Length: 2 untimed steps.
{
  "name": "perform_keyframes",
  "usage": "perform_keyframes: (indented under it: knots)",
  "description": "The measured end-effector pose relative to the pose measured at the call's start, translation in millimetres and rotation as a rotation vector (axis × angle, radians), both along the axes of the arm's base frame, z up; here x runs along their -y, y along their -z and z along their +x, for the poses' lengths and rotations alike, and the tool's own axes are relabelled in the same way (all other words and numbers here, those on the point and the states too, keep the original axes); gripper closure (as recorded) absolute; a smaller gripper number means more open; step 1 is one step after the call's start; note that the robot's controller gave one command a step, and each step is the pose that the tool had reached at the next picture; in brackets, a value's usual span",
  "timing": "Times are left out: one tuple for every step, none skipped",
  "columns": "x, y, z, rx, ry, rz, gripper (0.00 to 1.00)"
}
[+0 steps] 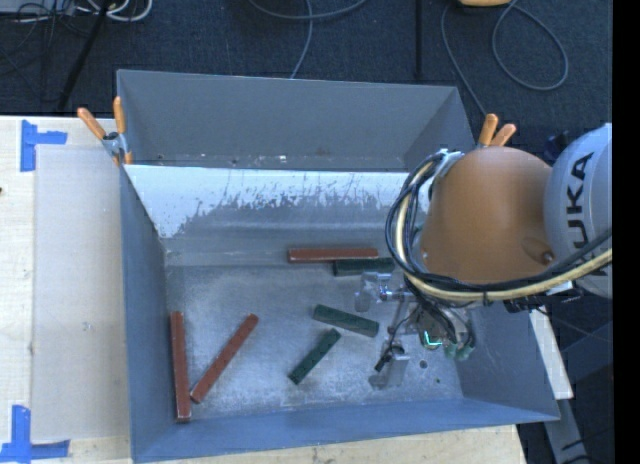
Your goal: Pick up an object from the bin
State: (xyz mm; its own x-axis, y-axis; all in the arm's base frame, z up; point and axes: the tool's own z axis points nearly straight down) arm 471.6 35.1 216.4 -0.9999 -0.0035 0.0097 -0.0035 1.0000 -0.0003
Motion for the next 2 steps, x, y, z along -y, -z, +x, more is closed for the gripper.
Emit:
perform_keyframes:
  knots:
    - [2,149,62.1,0.011,-0.195,0.002,0.00]
    - [-19,116,41.1,0.009,-0.591,0.004,0.00]
